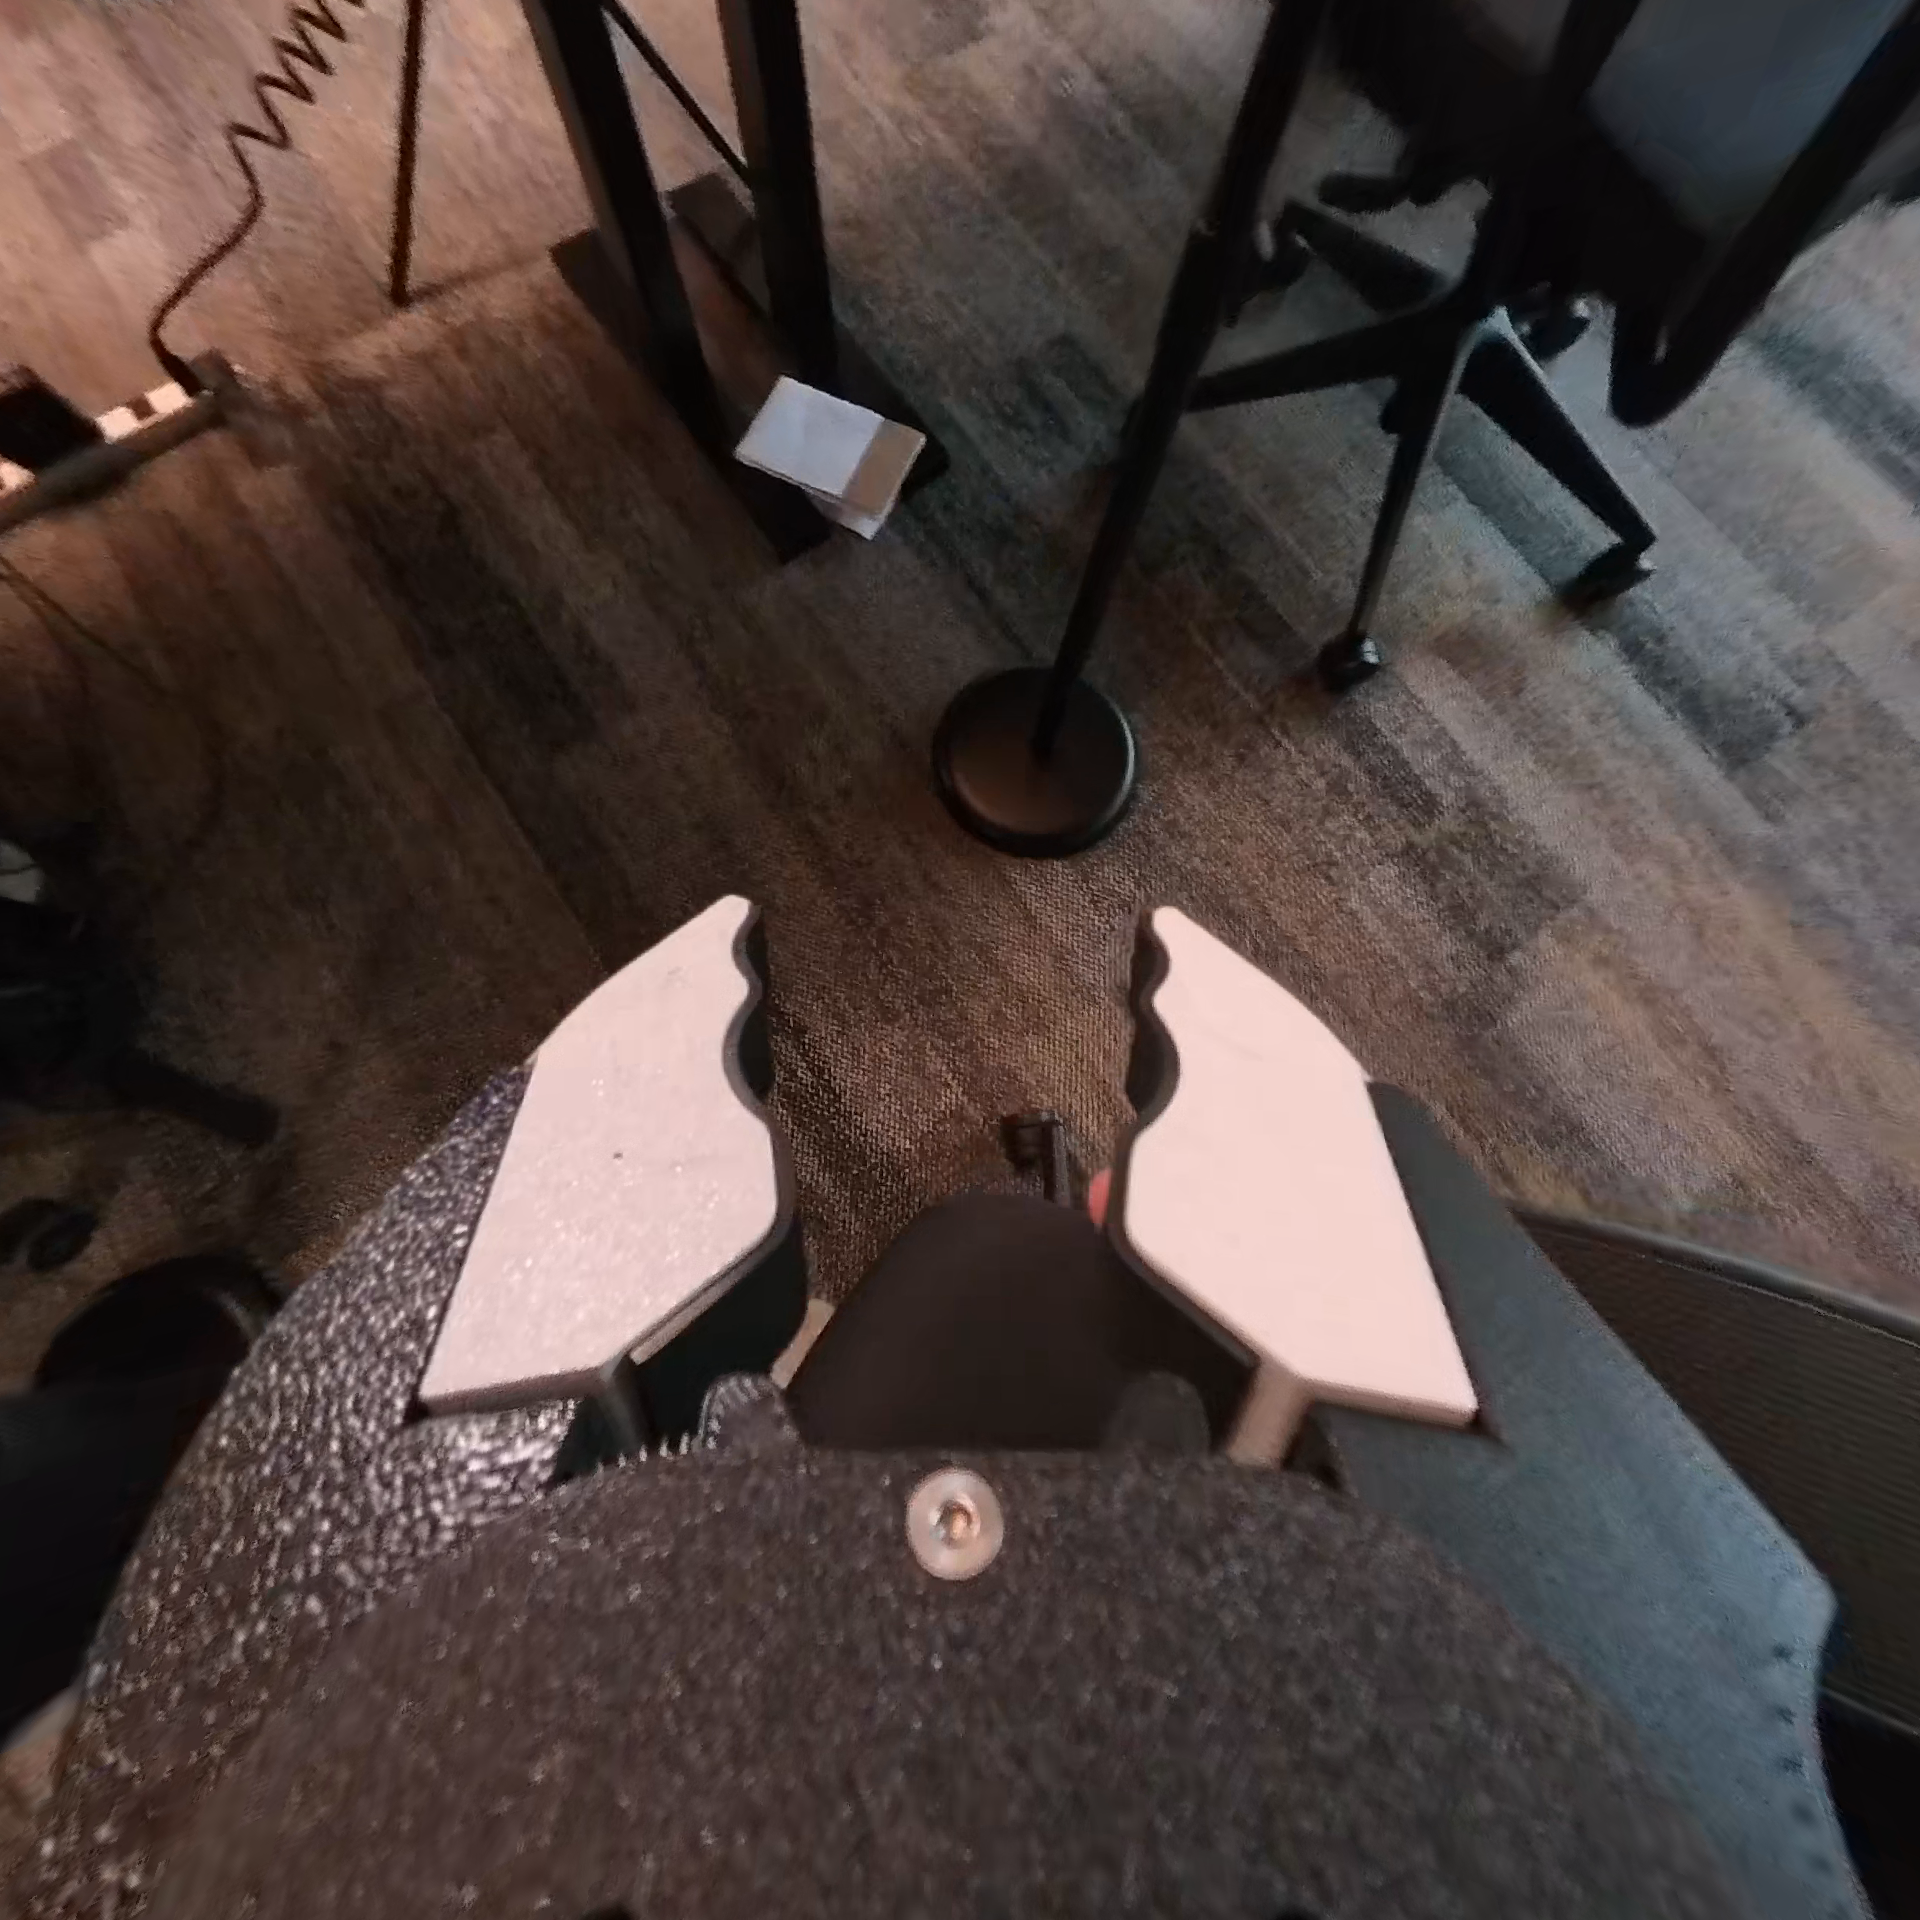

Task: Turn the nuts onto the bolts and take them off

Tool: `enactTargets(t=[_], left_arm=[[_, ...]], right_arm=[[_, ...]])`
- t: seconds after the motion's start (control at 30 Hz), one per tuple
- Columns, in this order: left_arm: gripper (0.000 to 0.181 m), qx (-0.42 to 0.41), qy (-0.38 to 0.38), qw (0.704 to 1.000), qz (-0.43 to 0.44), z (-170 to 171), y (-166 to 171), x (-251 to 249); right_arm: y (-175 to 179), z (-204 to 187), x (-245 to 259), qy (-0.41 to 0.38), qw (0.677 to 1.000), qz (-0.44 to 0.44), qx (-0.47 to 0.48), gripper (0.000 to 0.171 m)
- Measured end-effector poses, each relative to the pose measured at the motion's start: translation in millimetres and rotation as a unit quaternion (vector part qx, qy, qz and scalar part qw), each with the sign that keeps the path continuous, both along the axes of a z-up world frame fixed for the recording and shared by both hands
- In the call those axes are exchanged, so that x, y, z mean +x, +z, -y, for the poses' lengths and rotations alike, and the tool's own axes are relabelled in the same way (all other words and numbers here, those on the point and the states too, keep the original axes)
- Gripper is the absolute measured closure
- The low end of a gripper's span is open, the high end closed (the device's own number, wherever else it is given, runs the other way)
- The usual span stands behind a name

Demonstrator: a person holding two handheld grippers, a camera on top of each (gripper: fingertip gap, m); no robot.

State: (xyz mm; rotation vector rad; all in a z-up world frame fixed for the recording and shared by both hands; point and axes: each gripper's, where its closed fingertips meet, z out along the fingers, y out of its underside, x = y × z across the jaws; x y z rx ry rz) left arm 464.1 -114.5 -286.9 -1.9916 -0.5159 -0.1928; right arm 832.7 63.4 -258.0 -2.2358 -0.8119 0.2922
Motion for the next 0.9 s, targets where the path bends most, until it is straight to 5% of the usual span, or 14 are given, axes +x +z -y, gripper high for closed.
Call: enactTargets(t=[0.3, 0.43, 0.63, 0.9], left_arm=[[0.134, 0.038, -0.136, 0.988, -0.062, -89, -29, -100], [0.133, 0.028, -0.164, 0.983, -0.083, -83, -41, -134], [0.133, -0.013, -0.167, 0.985, -0.038, -45, -72, -122], [0.134, -0.027, -0.164, 0.986, -0.03, -35, -52, -87]], right_arm=[[13, -17, -82, -0.061, 0.995, 0.076, -0.006, 0.103], [-11, -26, -121, -0.06, 0.995, 0.08, -0.023, 0.103], [-42, -25, -148, -0.062, 0.994, 0.072, -0.057, 0.102], [-32, -36, -133, -0.066, 0.997, 0.027, -0.034, 0.102]])
